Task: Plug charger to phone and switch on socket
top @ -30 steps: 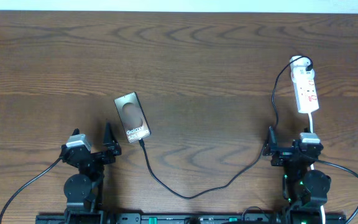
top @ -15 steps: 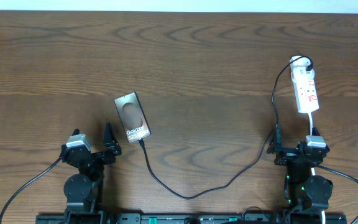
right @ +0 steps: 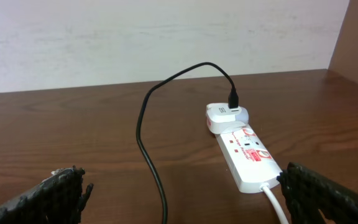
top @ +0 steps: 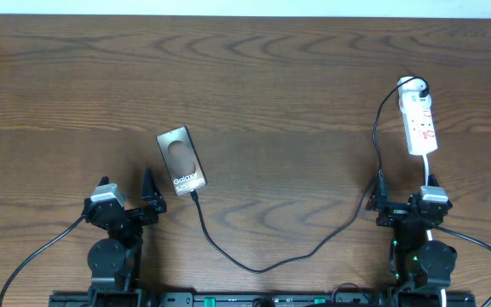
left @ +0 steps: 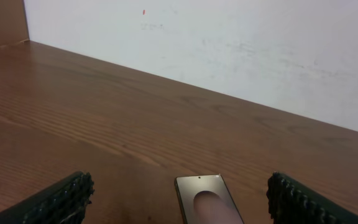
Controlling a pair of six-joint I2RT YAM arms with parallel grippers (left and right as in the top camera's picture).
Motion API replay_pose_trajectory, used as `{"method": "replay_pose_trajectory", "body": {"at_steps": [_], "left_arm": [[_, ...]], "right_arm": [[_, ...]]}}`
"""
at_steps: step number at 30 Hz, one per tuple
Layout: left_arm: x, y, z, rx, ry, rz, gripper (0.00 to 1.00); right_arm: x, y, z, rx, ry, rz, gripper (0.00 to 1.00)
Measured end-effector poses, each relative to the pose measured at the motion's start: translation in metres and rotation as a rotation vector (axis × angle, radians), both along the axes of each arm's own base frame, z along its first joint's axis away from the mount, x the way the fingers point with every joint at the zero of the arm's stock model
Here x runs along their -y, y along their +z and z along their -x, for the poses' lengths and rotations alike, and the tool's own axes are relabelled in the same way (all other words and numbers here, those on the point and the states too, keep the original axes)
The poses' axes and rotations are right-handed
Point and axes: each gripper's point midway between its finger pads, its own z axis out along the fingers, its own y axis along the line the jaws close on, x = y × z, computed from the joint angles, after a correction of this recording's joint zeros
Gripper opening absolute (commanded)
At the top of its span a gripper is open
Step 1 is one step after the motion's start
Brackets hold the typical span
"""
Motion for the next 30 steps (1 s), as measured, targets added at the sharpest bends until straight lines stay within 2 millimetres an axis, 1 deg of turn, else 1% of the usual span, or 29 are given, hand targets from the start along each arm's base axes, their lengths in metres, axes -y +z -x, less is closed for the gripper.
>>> {"method": "replay_pose_trajectory", "body": {"at_steps": [16, 30], "left_arm": [[0.0, -0.0001, 0.0, 0.0, 0.0, 0.0, 0.91], [0.0, -0.0002, 0.0, -0.001, 0.0, 0.0, 0.91]], "right_arm": [[0.0043, 0.0007, 0.0004, 0.009, -0.031, -0.069, 0.99], [0.0039, 0.0007, 0.0003, 0.01, -0.029, -0.074, 0.99]]}}
